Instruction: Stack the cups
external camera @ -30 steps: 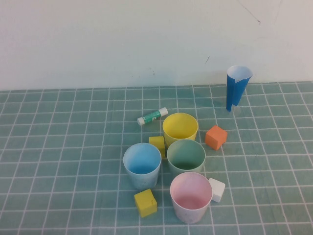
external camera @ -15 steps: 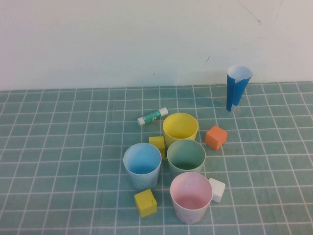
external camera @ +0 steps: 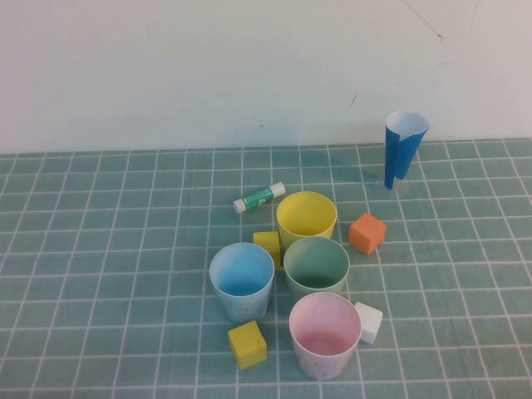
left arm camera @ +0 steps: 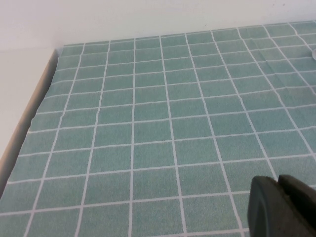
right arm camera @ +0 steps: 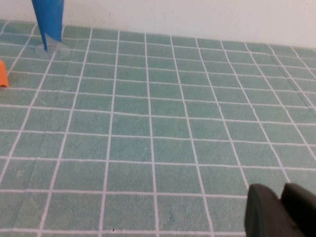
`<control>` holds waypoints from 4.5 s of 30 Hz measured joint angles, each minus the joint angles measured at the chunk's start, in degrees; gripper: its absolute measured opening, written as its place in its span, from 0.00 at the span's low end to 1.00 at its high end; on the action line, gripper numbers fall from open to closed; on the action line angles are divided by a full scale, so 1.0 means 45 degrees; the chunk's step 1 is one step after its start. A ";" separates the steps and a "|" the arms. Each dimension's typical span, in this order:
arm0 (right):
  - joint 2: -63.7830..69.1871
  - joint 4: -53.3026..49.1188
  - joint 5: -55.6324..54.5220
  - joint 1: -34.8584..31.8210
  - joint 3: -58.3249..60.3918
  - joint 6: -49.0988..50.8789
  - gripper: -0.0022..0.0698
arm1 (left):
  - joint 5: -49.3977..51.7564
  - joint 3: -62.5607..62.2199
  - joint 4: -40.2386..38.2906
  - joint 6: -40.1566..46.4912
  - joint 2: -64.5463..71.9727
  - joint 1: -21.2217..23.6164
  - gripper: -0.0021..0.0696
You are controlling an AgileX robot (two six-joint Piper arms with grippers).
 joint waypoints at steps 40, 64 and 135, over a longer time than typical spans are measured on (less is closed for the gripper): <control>0.0000 0.0000 0.0000 0.0000 0.0000 0.0000 0.13 | 0.7223 -0.7403 -0.4423 0.1269 0.6723 0.0006 0.03; 0.0000 0.0000 0.0000 0.0000 0.0000 0.0000 0.13 | 0.9090 -1.6036 -0.1436 0.1618 1.8533 -0.5365 0.03; 0.0000 0.0000 0.0000 0.0000 0.0000 0.0000 0.13 | 0.7523 -1.7739 -0.3788 0.2411 1.9994 -0.5449 0.04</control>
